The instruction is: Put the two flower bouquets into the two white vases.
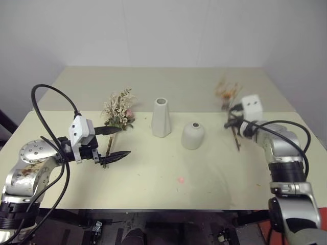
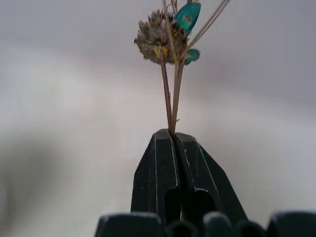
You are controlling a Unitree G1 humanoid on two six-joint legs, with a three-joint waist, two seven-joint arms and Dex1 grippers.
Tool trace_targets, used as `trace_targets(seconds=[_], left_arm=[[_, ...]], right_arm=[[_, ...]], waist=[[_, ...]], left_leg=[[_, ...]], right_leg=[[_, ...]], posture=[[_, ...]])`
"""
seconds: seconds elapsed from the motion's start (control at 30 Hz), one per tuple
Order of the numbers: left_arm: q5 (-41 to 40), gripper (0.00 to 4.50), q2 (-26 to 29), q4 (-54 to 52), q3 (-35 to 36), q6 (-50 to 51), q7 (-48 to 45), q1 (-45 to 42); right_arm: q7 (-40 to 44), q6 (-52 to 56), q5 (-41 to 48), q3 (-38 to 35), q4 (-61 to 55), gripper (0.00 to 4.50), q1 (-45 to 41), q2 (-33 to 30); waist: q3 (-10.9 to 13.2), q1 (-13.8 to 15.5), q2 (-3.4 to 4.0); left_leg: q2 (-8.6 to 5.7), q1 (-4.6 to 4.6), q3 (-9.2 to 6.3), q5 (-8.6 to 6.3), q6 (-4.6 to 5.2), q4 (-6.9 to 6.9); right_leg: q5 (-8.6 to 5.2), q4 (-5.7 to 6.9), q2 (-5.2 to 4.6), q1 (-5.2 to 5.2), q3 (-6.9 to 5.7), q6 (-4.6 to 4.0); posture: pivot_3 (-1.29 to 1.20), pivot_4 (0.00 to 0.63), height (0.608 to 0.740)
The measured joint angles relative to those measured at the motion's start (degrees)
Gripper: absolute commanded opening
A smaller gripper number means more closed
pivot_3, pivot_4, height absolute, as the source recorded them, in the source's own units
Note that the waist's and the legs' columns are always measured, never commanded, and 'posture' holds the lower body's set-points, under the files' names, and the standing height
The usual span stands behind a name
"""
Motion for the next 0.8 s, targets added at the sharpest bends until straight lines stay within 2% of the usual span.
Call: trace_targets(seconds=[0.17,0.37,0.57,0.8], left_arm=[[0.0,4.50,0.3,1.7,0.2,0.0,-1.3,-0.9],[0.1,4.50,0.3,3.0,0.1,-1.0,-2.1,-2.8],[0.1,4.50,0.3,2.6,0.3,-1.0,-1.8,-1.4],[0.0,4.50,0.5,0.5,1.8,-0.8,-0.4,1.5]], right_arm=[[0.1,-10.4,10.7,-7.5,-10.3,0.02,1.2,9.4],[-1.2,-15.1,14.9,-5.9,-11.5,0.02,2.2,18.1],[-0.5,-16.0,15.2,-0.5,-12.7,0.02,3.1,20.0],[0.5,-17.1,15.5,2.1,-11.8,0.02,4.1,20.6]], waist=[[0.0,-0.4,0.01],[0.0,-1.0,0.05],[0.0,-1.1,0.07],[0.0,-0.8,0.08]], left_leg=[[0.03,0.07,0.01,0.00,0.00,0.02],[0.13,0.18,0.01,0.01,0.00,0.02],[0.30,0.17,0.01,0.00,0.00,-0.04],[0.29,0.17,0.01,0.01,0.00,-0.03]], right_leg=[[0.06,0.01,0.01,0.08,0.01,-0.07],[0.11,0.04,0.17,0.09,0.06,-0.14],[0.15,0.04,0.33,0.01,0.08,-0.22],[0.17,0.03,0.33,0.02,0.07,-0.26]], posture=[[0.00,0.150,0.740],[0.00,0.150,0.740],[0.00,0.150,0.740],[0.00,0.150,0.740]])
